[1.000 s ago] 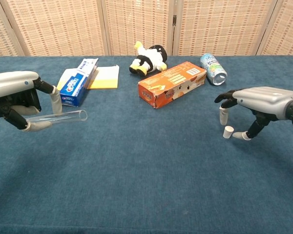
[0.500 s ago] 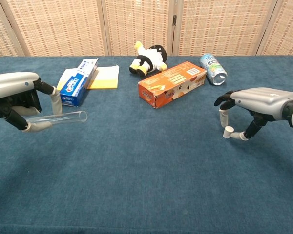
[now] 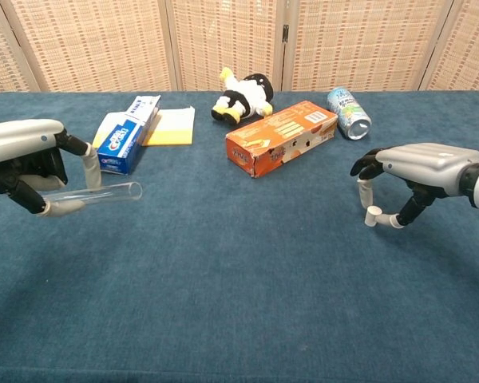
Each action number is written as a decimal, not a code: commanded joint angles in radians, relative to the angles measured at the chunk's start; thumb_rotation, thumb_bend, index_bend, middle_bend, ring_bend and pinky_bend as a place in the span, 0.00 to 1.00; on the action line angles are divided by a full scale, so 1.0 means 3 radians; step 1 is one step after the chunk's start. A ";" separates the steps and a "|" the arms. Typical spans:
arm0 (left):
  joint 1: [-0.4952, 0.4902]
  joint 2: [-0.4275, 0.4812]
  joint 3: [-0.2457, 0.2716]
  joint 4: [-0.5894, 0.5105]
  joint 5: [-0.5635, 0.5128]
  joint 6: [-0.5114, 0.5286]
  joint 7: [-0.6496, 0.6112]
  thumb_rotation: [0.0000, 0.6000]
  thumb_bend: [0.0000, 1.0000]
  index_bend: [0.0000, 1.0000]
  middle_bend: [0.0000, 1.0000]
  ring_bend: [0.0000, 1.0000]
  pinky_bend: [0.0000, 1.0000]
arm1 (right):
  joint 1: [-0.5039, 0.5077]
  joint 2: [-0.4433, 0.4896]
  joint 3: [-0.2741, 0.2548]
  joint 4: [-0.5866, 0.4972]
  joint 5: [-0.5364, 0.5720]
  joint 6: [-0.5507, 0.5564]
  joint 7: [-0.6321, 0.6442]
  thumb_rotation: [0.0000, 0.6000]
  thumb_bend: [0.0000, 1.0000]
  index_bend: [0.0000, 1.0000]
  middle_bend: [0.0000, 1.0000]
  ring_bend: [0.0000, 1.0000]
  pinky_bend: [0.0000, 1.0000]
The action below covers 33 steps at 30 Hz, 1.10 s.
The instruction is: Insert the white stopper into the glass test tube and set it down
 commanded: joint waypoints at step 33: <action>-0.0354 0.0287 -0.0668 -0.0145 -0.0390 -0.0670 -0.1388 1.00 0.36 0.57 1.00 1.00 1.00 | -0.0017 0.1068 0.0673 -0.1528 -0.0758 0.0631 0.1254 1.00 0.51 0.65 0.30 0.02 0.00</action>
